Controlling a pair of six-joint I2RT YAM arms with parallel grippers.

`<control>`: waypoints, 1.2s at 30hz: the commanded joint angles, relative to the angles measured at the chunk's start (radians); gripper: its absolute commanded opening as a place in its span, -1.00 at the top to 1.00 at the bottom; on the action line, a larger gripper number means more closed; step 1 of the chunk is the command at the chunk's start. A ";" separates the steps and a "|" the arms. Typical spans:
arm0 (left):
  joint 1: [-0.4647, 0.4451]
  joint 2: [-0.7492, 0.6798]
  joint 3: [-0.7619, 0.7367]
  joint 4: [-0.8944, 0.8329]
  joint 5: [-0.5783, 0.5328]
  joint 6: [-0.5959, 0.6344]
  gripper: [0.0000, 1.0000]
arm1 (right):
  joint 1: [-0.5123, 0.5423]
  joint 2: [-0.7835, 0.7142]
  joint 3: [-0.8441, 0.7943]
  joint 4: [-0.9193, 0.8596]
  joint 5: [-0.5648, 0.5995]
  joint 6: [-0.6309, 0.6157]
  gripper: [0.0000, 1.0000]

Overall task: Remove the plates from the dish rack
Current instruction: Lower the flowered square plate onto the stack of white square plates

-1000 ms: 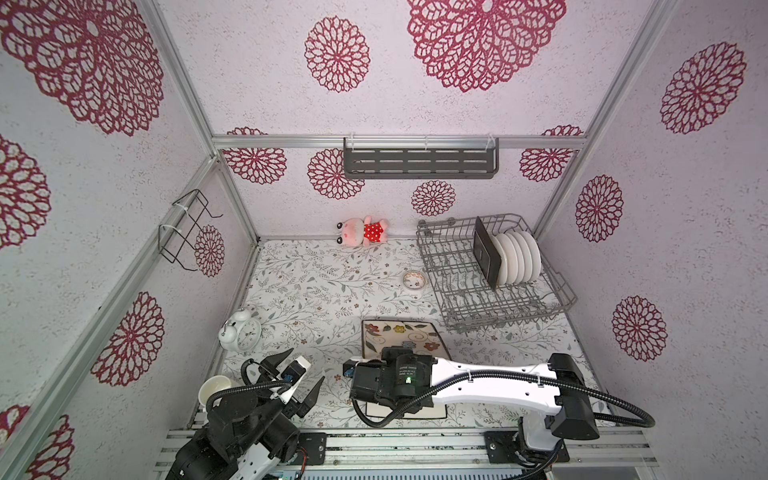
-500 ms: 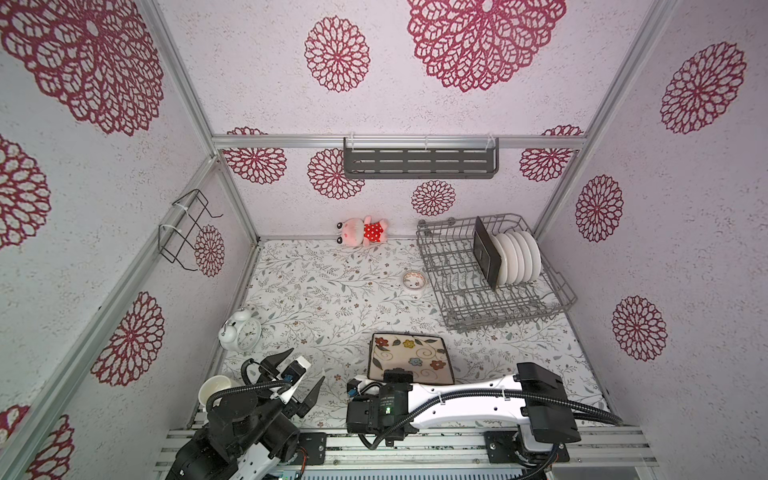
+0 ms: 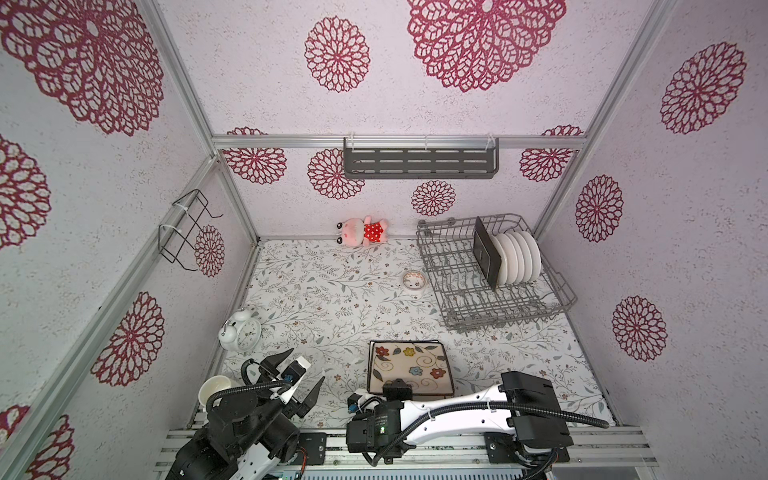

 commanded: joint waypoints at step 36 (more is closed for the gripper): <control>0.012 -0.006 -0.010 0.026 0.002 0.019 -0.95 | 0.060 0.007 -0.062 0.073 -0.042 0.023 0.47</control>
